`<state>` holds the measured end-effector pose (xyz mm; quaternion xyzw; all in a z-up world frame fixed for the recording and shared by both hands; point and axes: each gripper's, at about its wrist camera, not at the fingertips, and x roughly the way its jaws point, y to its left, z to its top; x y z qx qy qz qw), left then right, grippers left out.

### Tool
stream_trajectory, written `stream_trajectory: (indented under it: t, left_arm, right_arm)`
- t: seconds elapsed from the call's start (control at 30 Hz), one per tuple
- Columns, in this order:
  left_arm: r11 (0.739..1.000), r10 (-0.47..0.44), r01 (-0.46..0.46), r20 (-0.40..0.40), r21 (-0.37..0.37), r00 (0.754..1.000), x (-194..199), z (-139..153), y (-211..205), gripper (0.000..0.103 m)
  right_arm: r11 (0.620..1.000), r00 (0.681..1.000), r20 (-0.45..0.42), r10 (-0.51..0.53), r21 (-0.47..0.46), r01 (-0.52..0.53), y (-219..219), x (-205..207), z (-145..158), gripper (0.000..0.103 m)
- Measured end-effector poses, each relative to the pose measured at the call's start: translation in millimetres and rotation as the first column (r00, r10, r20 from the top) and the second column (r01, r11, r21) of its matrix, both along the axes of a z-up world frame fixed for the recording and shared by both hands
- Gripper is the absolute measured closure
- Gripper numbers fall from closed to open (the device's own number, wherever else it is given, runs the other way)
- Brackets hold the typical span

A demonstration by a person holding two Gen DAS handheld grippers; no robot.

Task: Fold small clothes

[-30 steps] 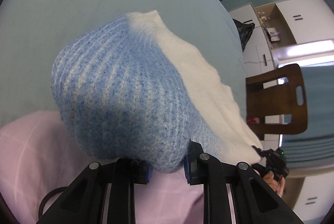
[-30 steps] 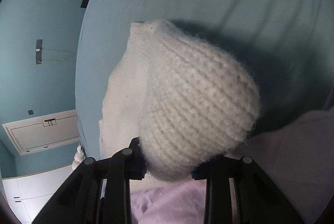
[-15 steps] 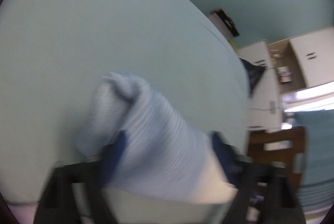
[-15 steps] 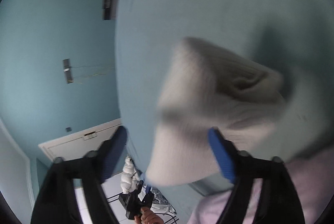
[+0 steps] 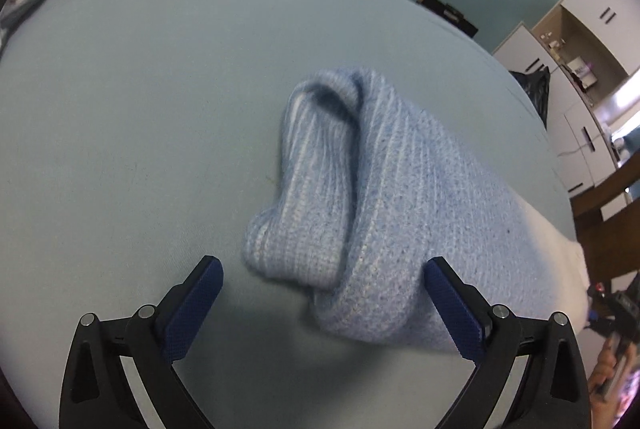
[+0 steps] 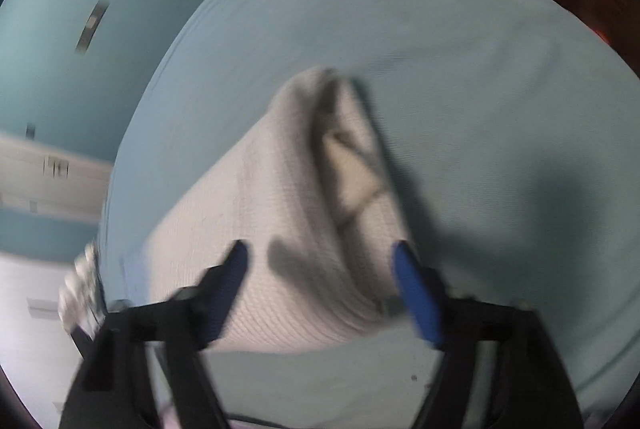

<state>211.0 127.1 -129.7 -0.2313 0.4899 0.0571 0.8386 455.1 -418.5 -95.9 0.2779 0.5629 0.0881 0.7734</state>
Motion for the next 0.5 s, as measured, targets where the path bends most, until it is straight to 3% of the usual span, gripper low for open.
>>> stream_trajectory:
  t: [0.1,0.17,0.23,0.37,0.43,0.5]
  left_arm:
    - [0.998,-0.042,0.042,-0.015,0.053,0.999,2,0,-3,0.0]
    - [0.998,-0.039,0.039,-0.012,0.057,0.999,2,-4,-9,0.0]
    - [0.998,-0.04,0.041,-0.015,0.054,0.999,3,-7,-8,0.0]
    - [0.996,-0.053,0.055,-0.032,0.07,0.998,8,-13,-15,0.0]
    - [0.997,-0.058,0.059,-0.031,0.054,0.998,18,-16,-25,0.0]
    - [0.997,-0.059,0.061,-0.032,0.048,0.998,12,-17,-20,0.0]
  right_arm:
    - [0.998,0.999,-0.022,0.031,-0.058,-0.033,19,15,-16,0.047]
    - [0.998,1.0,0.004,0.011,-0.059,-0.01,23,12,-12,0.081]
    - [0.998,0.996,0.078,-0.048,-0.042,0.052,19,4,8,0.086]
    - [0.992,0.968,0.228,-0.102,-0.048,0.116,23,-32,58,0.087]
    - [0.987,0.973,0.203,-0.112,-0.093,0.133,17,-34,50,0.087]
    - [0.981,0.984,0.055,-0.168,-0.092,0.172,5,-22,8,0.088]
